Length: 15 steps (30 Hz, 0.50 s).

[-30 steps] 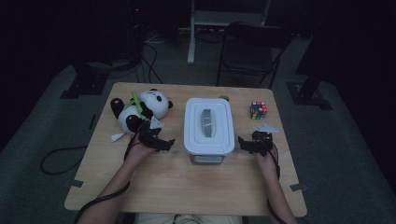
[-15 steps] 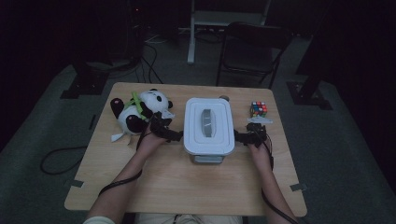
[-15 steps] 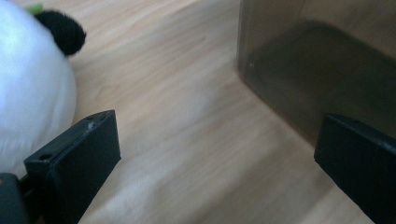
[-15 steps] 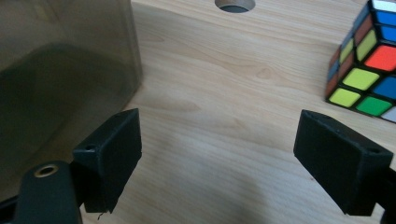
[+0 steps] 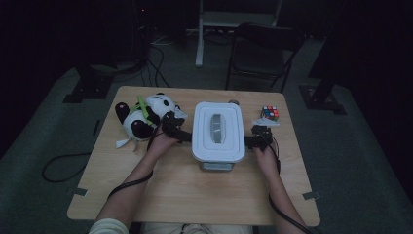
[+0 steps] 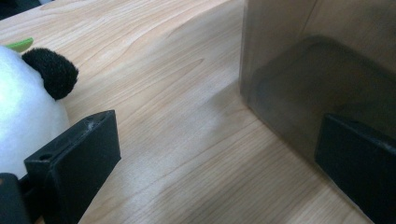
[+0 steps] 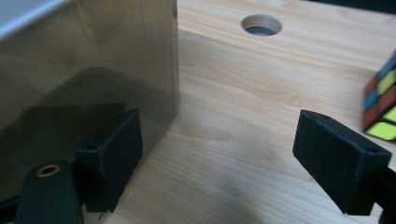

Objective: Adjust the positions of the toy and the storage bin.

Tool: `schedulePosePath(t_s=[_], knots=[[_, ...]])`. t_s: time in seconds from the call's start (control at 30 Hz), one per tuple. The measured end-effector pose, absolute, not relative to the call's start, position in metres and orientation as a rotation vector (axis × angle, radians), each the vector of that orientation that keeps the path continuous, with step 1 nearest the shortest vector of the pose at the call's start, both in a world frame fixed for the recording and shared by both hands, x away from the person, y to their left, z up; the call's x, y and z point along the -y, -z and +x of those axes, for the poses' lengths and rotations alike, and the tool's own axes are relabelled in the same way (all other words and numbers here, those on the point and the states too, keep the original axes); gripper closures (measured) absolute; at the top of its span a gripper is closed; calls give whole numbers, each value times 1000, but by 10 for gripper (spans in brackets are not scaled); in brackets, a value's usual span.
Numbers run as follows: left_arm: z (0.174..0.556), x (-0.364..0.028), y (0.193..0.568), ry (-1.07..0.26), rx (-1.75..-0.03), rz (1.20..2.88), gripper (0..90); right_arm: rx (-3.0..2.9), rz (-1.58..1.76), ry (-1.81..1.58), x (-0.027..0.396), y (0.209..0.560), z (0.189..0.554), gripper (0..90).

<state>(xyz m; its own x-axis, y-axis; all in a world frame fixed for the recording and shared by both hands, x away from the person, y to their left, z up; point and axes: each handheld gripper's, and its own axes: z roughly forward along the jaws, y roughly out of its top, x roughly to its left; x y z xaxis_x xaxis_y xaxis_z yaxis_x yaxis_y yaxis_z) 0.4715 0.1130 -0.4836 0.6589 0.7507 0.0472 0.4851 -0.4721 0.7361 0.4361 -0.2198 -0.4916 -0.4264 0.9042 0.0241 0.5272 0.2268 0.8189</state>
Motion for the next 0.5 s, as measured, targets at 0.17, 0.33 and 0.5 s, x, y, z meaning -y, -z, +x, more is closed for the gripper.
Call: schedulePosePath(t_s=[0.17, 0.33, 0.5], knots=[[470, -111, 482, -487, -947, 2174, 10, -2044, 1337, -1116, 220, 492, 434, 189], [466, -110, 481, -482, -942, 2184, 10, -2054, 1316, -1103, 218, 491, 430, 192], [459, -110, 480, -494, -930, 2196, 10, -2058, 1316, -1112, 218, 492, 423, 201]])
